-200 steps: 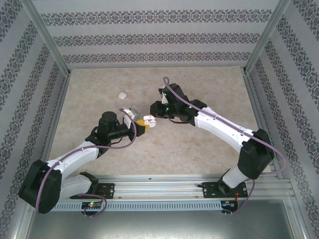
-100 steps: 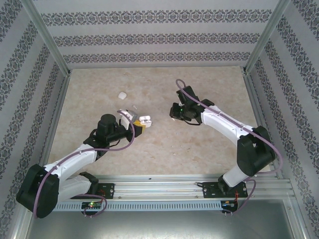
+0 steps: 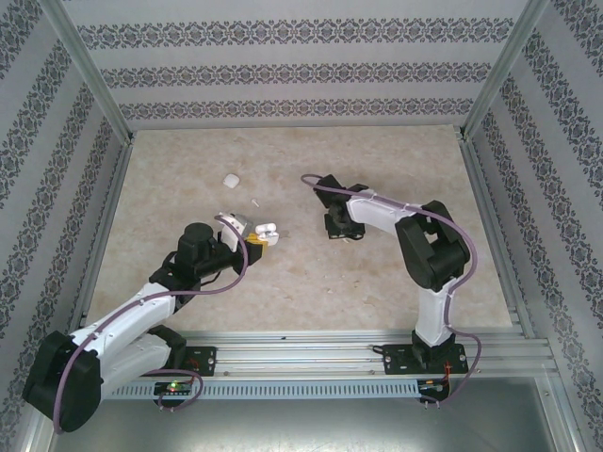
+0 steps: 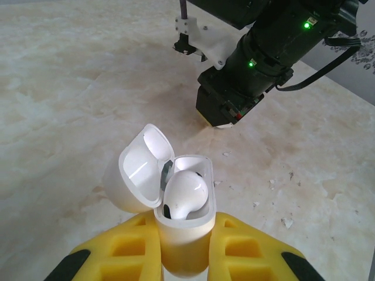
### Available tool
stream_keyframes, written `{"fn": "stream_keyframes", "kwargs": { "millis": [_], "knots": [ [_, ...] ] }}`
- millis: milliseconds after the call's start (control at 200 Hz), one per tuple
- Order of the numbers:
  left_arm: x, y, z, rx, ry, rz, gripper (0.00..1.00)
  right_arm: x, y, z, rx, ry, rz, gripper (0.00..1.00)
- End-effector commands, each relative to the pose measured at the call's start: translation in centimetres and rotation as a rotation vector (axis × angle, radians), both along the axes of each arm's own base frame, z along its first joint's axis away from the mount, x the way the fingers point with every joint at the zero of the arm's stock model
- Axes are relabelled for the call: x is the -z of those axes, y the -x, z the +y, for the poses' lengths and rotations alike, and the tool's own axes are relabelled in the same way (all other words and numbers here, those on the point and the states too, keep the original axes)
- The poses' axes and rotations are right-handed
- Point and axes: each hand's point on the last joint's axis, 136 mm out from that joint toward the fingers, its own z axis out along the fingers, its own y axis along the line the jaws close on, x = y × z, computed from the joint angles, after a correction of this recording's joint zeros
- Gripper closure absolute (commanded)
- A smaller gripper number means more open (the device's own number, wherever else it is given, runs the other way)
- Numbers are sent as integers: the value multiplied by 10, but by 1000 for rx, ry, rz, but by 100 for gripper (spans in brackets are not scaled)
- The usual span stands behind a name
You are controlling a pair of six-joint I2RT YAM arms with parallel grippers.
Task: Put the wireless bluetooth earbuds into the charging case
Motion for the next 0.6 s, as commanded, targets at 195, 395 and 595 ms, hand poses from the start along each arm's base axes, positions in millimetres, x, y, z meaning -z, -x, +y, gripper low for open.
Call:
{"fn": "stream_keyframes", "kwargs": {
  "millis": [195,395,595],
  "knots": [
    [-2,-2,4,-13,-20,-12,100,8,15,21,-83,118,34,63],
    [-1,-2,5,-13,-32,-8,100,5,30,41,-71,21,49,56],
    [0,-2,4,-13,-30,-9,100,-18,36,57,-59,-111,29,55]
  ]
}}
